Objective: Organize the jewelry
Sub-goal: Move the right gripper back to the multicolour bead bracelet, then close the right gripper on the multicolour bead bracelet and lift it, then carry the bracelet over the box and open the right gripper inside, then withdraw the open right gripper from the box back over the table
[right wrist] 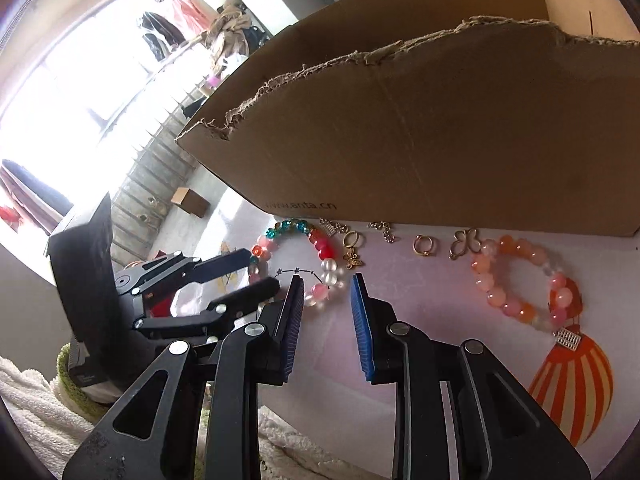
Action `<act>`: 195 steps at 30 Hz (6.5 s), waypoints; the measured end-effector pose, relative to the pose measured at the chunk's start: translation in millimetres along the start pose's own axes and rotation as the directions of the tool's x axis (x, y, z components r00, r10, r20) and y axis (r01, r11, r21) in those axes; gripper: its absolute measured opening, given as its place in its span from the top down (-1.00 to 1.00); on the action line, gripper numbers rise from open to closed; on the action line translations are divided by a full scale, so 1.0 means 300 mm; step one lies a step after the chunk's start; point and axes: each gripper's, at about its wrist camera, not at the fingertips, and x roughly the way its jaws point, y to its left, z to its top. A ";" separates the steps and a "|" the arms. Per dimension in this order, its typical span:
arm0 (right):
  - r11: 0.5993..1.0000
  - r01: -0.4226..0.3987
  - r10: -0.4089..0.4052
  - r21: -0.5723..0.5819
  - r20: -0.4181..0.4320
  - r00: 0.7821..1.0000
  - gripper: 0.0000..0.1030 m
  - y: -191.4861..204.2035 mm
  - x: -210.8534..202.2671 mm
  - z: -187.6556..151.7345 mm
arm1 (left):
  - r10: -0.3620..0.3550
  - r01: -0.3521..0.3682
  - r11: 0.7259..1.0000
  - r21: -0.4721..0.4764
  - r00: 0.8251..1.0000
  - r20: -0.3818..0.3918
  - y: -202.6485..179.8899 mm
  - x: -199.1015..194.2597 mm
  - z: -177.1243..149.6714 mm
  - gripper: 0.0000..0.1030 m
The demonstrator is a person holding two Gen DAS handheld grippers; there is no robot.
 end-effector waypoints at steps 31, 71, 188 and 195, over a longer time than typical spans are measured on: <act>0.978 0.155 -0.153 -0.137 0.025 0.988 0.86 0.131 0.123 0.009 | 0.007 -0.008 0.999 0.037 1.000 0.013 -0.066 0.016 0.010 0.28; 0.992 0.092 -0.085 -0.087 0.078 0.993 0.86 0.055 -0.016 -0.044 | 0.000 -0.004 0.998 0.057 0.998 0.065 -0.082 -0.108 0.023 0.81; 0.953 0.304 -0.290 -0.006 0.280 0.915 0.61 -0.229 -0.295 -0.011 | -0.206 0.200 0.978 0.059 0.969 0.136 -0.045 -0.011 0.076 0.55; 0.974 0.227 -0.208 -0.019 0.331 0.921 0.60 -0.213 -0.247 0.094 | -0.187 0.182 0.982 0.048 0.973 0.133 -0.029 -0.007 0.073 0.55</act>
